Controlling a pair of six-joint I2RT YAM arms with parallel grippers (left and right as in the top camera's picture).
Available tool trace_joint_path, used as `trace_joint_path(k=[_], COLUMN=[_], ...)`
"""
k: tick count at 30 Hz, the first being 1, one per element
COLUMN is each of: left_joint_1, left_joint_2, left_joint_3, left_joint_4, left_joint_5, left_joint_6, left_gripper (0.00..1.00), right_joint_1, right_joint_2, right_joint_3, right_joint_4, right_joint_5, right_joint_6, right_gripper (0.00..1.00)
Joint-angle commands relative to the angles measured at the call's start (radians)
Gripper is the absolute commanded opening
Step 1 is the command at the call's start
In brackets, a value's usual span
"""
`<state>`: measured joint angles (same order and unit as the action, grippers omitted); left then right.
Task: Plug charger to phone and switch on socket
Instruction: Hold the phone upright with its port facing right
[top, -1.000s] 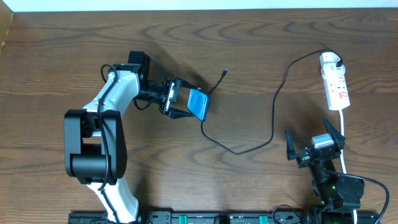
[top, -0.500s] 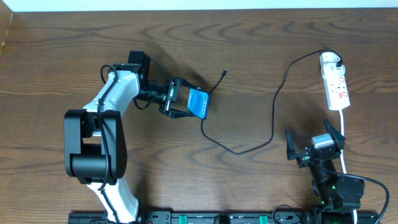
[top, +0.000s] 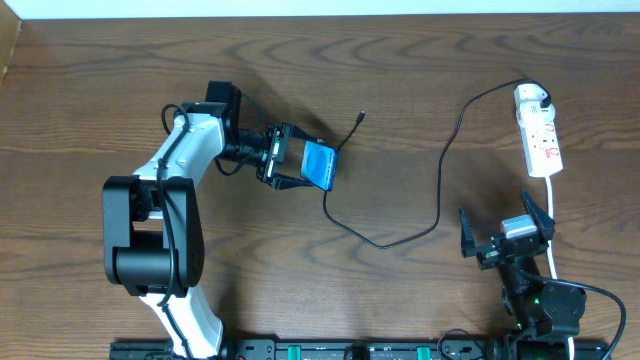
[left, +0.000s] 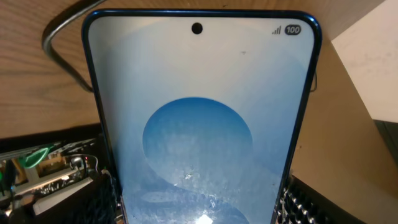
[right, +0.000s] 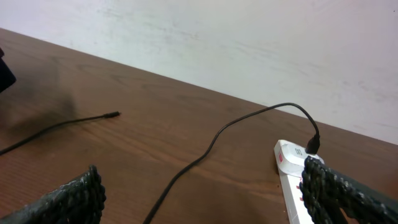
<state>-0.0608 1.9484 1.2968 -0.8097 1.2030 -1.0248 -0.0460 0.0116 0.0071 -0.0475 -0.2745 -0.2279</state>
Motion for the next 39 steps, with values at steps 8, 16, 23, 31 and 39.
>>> trace_joint_path(k=[8, 16, 23, 31, 39], left_joint_1=[0.005, 0.005, 0.005, 0.005, 0.005], left_joint_2=[-0.037, -0.037, -0.037, -0.037, -0.037], left_joint_3=[0.002, 0.002, 0.002, 0.002, 0.002], left_joint_4=[0.012, 0.045, 0.054, 0.124, 0.142], left_joint_5=[0.042, -0.030, -0.180, -0.228, -0.228], left_joint_6=[-0.009, -0.005, -0.006, -0.029, -0.034], left_gripper=[0.61, 0.60, 0.60, 0.61, 0.60], right_joint_1=[0.010, 0.010, 0.010, 0.010, 0.010], right_joint_2=[-0.005, -0.005, -0.005, -0.005, -0.005], right_joint_3=[-0.002, -0.002, -0.002, -0.002, -0.002], right_joint_4=[-0.005, -0.005, -0.005, -0.005, -0.005], right_joint_5=[0.003, 0.003, 0.003, 0.003, 0.003], right_joint_6=[0.006, 0.006, 0.006, 0.006, 0.006], right_gripper=[0.99, 0.99, 0.99, 0.99, 0.99])
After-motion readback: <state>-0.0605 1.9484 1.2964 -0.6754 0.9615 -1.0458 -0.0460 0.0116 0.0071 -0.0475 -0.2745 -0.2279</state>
